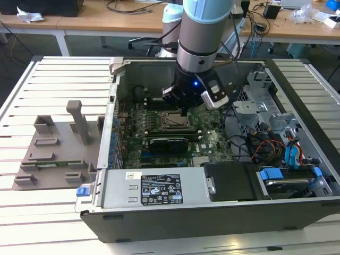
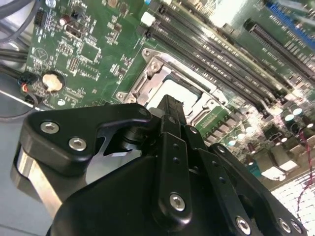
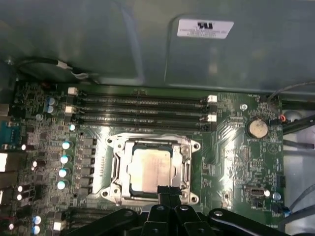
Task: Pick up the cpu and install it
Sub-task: 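Install the second cpu locking lever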
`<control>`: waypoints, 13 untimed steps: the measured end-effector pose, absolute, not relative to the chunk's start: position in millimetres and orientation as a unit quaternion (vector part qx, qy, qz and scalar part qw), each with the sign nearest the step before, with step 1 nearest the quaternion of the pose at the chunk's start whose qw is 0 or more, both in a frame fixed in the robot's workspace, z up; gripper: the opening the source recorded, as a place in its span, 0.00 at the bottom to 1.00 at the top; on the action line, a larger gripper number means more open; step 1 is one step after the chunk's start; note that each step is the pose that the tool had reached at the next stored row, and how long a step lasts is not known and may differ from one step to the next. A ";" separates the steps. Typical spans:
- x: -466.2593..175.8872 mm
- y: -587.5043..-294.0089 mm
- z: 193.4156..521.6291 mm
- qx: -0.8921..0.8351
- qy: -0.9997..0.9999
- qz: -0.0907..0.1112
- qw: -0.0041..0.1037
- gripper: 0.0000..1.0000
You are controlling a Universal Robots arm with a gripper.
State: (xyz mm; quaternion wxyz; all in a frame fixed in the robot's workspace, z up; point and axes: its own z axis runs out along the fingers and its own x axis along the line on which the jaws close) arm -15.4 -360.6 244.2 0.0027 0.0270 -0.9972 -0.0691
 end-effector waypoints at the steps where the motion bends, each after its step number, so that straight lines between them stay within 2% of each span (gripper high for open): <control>1: -15.4 -363.3 244.1 0.027 -0.997 -0.069 0.003 0.11; 6: -15.5 -379.1 243.1 0.027 -0.997 -0.069 0.003 0.11; 13: -18.1 -379.4 237.0 0.027 -0.998 -0.062 0.003 0.11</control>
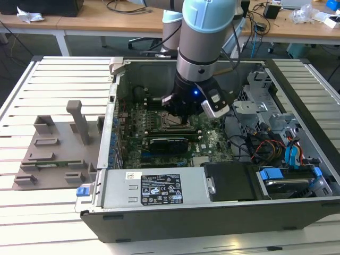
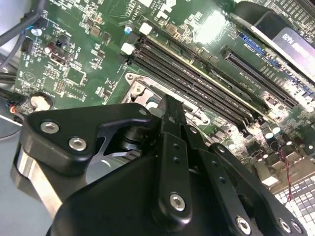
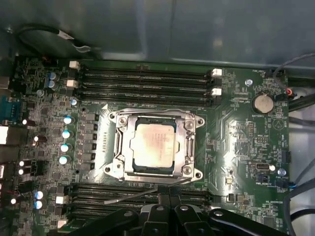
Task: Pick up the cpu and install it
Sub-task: 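Install the second cpu locking lever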
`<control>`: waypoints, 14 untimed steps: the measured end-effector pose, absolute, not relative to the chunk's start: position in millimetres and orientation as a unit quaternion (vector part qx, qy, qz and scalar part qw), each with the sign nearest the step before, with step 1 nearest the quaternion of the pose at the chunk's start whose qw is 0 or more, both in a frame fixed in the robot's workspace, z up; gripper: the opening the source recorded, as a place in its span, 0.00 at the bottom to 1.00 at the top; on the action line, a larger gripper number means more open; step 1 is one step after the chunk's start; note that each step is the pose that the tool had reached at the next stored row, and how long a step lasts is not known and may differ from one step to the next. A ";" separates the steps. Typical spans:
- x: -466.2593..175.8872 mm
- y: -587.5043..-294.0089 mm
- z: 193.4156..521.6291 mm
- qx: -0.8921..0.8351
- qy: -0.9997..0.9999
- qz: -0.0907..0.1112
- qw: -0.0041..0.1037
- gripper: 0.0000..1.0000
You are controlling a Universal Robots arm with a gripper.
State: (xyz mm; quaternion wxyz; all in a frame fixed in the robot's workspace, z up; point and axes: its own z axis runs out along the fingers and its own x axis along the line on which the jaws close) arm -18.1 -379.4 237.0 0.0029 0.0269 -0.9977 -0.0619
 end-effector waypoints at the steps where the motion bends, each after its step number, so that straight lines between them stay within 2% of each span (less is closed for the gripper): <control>1: -19.7 -379.4 235.7 0.027 -0.998 -0.062 0.003 0.11; 14: -37.4 -379.0 228.0 0.027 -0.998 -0.062 0.003 0.11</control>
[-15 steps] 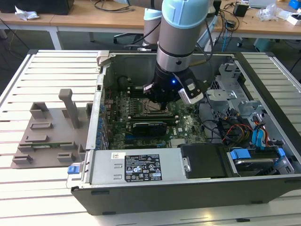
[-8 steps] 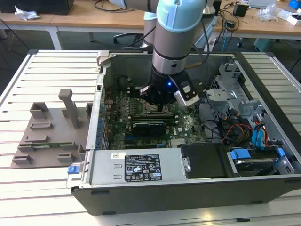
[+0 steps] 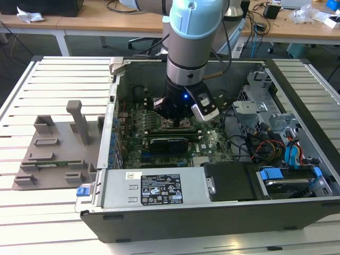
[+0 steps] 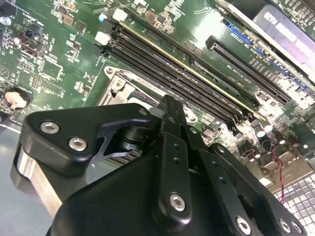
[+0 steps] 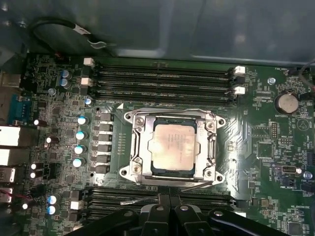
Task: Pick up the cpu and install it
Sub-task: 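Install the second cpu locking lever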
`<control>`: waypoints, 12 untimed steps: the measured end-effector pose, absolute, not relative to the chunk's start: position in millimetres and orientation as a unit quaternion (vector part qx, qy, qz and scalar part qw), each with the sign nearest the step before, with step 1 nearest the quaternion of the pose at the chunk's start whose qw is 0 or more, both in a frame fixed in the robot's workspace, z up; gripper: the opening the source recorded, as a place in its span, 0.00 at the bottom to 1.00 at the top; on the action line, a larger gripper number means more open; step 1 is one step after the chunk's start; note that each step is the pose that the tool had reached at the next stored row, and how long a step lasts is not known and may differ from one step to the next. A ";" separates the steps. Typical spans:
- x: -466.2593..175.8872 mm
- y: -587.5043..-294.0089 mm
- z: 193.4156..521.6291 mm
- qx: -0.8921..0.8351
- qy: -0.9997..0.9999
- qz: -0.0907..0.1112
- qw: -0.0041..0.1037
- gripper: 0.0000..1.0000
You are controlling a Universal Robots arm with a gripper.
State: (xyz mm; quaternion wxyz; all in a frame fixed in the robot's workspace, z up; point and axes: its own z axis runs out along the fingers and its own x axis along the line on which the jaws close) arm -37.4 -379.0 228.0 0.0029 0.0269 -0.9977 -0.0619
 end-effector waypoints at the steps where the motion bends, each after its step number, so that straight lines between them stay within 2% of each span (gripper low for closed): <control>1: -38.5 -379.0 227.7 0.027 -0.998 -0.062 0.003 0.11; 12: -46.8 -378.7 225.4 0.027 -0.998 -0.062 0.003 0.11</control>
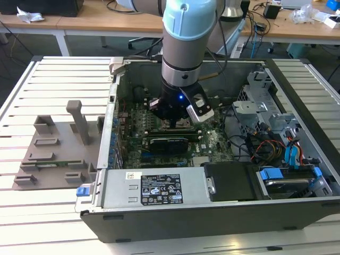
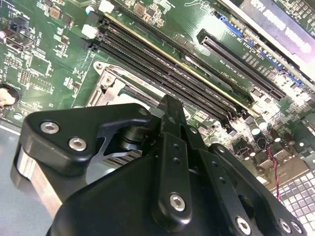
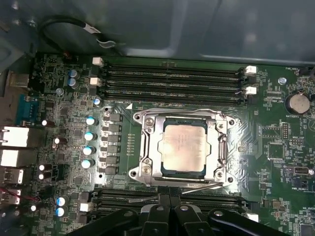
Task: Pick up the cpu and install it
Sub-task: 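Install the second cpu locking lever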
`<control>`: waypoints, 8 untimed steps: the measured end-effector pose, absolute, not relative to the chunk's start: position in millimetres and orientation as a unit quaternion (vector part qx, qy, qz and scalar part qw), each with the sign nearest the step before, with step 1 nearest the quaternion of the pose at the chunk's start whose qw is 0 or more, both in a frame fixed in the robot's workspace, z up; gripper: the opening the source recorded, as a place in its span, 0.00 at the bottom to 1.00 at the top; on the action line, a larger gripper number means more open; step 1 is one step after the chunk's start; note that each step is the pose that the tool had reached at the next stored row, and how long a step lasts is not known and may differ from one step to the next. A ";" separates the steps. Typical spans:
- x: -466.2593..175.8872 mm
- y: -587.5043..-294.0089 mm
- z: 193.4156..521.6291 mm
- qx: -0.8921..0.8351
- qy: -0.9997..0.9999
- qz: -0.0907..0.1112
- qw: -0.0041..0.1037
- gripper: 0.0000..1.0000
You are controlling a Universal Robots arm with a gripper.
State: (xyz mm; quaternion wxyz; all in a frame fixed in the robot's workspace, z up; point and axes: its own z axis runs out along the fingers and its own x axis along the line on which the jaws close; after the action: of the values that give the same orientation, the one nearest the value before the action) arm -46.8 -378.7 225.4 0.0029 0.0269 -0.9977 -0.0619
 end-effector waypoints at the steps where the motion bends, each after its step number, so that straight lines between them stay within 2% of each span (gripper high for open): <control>1: -47.5 -378.6 225.3 0.027 -0.998 -0.062 0.003 0.11; 8: -52.1 -378.1 224.8 0.027 -0.998 -0.062 0.003 0.11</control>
State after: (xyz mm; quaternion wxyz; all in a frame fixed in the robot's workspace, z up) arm -52.1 -378.1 224.8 0.0028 0.0269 -0.9977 -0.0620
